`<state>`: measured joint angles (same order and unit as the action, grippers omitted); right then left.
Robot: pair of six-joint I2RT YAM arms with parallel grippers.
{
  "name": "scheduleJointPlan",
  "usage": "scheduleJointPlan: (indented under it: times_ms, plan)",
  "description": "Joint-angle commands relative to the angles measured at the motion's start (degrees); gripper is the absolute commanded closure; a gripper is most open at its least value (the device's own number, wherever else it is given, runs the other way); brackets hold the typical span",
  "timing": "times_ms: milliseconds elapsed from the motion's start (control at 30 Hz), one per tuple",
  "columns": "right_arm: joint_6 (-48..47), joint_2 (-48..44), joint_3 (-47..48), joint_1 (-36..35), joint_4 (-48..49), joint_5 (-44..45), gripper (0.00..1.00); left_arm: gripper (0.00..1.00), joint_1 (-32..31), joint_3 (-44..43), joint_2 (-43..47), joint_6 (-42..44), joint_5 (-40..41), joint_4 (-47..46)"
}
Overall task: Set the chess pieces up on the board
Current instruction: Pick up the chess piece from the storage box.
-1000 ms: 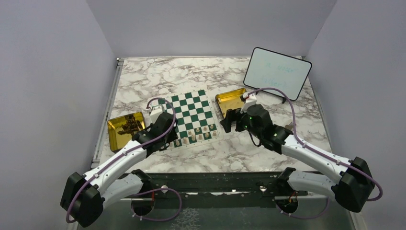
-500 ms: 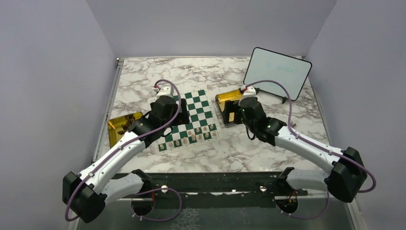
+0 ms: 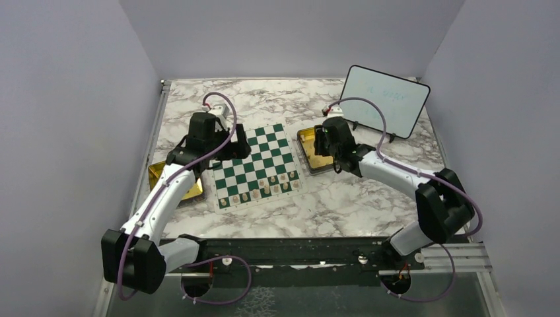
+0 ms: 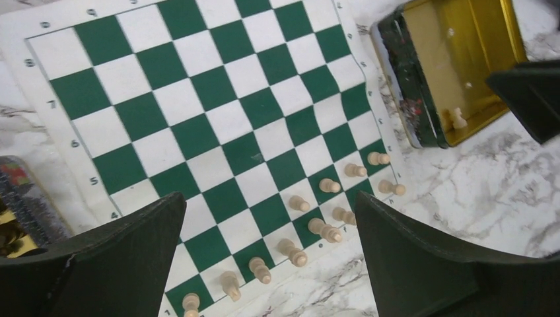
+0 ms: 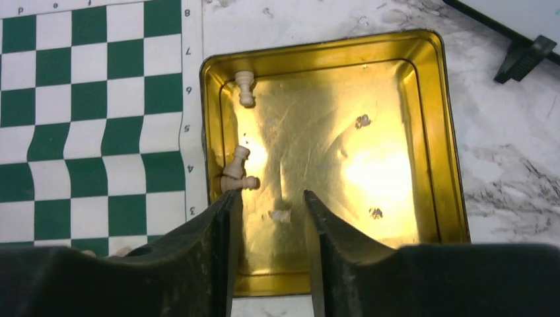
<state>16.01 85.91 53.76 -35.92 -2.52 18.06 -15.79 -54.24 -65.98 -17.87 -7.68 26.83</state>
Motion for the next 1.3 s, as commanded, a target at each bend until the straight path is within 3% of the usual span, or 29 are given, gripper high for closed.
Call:
scheduleJointPlan:
  times_ms: [0, 133, 400, 833, 1033, 1267]
  plan:
    - [0.26, 5.25, 3.37, 3.88, 7.69, -9.12, 0.61, 0.01, 0.34, 2.10, 0.69, 1.98, -10.26, -2.02]
    - [-0.10, 11.89, 6.85, 5.42, 9.42, -13.23, 0.66, 0.01, 1.21, 3.44, 0.36, 2.30, -8.47, -2.10]
    - [-0.08, 18.80, 10.32, 6.16, 13.45, -15.86, 0.66, 0.01, 1.73, 7.12, 3.35, 1.53, -2.34, -3.21]
    - [-0.59, 25.34, 12.34, 7.53, 15.51, -20.87, 0.65, 0.09, 1.73, 8.82, 6.27, 2.14, -2.57, -5.12]
    - [-0.06, 27.40, 12.82, 7.53, 15.82, -20.27, 0.64, 0.09, 1.73, 8.90, 6.88, 1.72, -1.56, -5.68]
    - [0.24, 28.90, 13.99, 7.60, 13.21, -16.56, 0.73, 0.09, 1.73, 9.08, 6.98, 1.52, -0.93, -6.04]
